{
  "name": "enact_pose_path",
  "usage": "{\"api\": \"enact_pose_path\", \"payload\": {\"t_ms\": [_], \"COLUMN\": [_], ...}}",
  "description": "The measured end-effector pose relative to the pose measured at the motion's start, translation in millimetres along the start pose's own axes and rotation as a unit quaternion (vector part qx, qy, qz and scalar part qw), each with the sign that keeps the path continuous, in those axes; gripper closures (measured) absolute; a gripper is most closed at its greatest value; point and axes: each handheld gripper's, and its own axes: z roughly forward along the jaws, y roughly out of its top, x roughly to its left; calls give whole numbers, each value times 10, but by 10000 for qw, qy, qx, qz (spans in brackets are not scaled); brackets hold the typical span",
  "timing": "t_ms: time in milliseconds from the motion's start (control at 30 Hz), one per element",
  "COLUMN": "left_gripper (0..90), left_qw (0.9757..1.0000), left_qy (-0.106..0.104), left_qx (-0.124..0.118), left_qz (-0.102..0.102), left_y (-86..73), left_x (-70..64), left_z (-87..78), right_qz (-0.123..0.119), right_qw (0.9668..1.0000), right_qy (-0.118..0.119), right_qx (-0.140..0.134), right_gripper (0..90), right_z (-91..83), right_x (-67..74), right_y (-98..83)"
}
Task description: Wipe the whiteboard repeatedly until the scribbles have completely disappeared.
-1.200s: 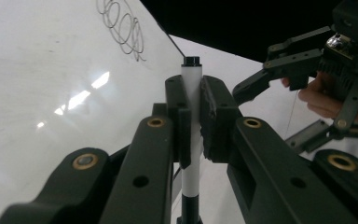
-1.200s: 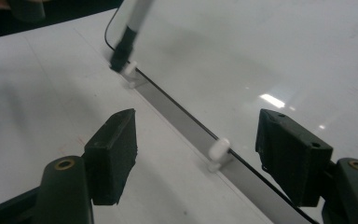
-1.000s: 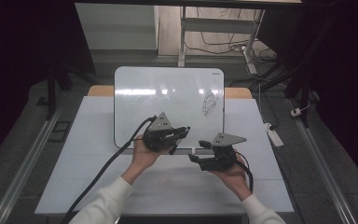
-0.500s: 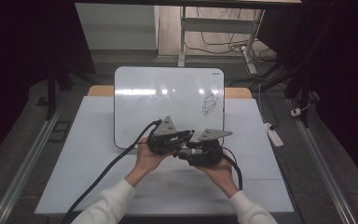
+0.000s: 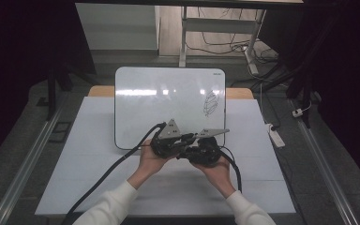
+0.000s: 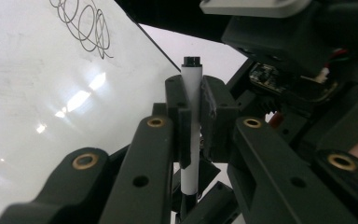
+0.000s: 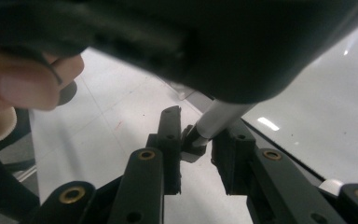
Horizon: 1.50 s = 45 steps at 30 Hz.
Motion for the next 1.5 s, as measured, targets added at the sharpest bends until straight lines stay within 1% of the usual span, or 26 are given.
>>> {"api": "enact_pose_path", "payload": {"t_ms": [67, 133, 200, 267, 333, 367, 467, 533, 600, 667, 733, 800, 867, 933, 967, 1000, 1033, 1133, 1267, 1300, 1333, 1367, 1400, 1500], "left_gripper": [813, 811, 807, 792, 780, 748, 600, 501, 432, 388, 361, 351, 349, 347, 344, 340, 337, 330, 310, 308, 306, 306, 306, 305], "left_qw": [10000, 10000, 10000, 9999, 9999, 9999, 10000, 9999, 9997, 9993, 9991, 9988, 9981, 9974, 9968, 9961, 9954, 9940, 9912, 9902, 9890, 9884, 9872, 9845], "left_qy": [6, -14, -44, -116, -143, -123, -69, 90, 240, 356, 403, 455, 575, 633, 671, 758, 834, 894, 976, 1020, 1055, 1066, 1087, 1150], "left_qx": [21, 44, 68, 67, 13, -13, -12, 56, 72, 68, 27, 23, 33, 60, 94, 126, 167, 241, 450, 497, 497, 493, 529, 595], "left_qz": [42, 36, 30, 10, -33, -36, -32, -21, -55, -86, -137, -180, -217, -345, -413, -443, -436, -583, -776, -818, -910, -963, -1039, -1183], "left_y": [-2, -7, -15, -22, -25, -21, -16, -17, -17, -10, -13, -50, -150, -272, -325, -376, -422, -571, -791, -851, -931, -979, -1055, -1212], "left_x": [-9, -16, -21, -19, -16, -14, 15, 42, 69, 88, 97, 94, 81, 107, 120, 127, 130, 145, 186, 197, 215, 226, 244, 265], "left_z": [9, 24, 44, 57, 57, 48, -21, -87, -155, -229, -310, -398, -507, -627, -685, -743, -803, -981, -1177, -1220, -1269, -1292, -1323, -1371], "right_qz": [63, 156, 188, 157, 154, 127, 10, -63, -83, -102, -115, -215, -312, -409, -405, -407, -431, -470, -579, -598, -627, -653, -665, -705], "right_qw": [10000, 9998, 9997, 9997, 9997, 9998, 9999, 9998, 9998, 9996, 9994, 9988, 9982, 9974, 9971, 9968, 9964, 9952, 9933, 9926, 9920, 9913, 9909, 9893], "right_qy": [-37, -11, -12, -61, -62, -75, -98, -148, -174, -226, -236, -291, -311, -367, -382, -370, -369, -359, -389, -383, -408, -423, -441, -518], "right_qx": [41, 93, 140, 172, 164, 144, 140, 83, -8, -107, -221, -317, -396, -462, -517, -582, -638, -782, -924, -981, -1012, -1062, -1086, -1166], "right_gripper": [751, 764, 768, 774, 775, 775, 775, 775, 775, 776, 776, 775, 776, 775, 775, 775, 776, 776, 775, 775, 775, 776, 775, 775], "right_z": [3, 5, 12, 20, 19, 16, -2, -34, -74, -116, -161, -207, -258, -318, -351, -381, -407, -464, -517, -527, -541, -555, -564, -596], "right_x": [-17, -43, -61, -77, -82, -81, -74, -83, -108, -133, -151, -160, -168, -178, -184, -193, -201, -213, -225, -229, -233, -236, -238, -250], "right_y": [-5, -11, -18, -34, -37, -39, -36, -33, -30, -28, -24, -19, -15, -7, -2, 3, 8, 18, 20, 21, 22, 25, 26, 33]}}
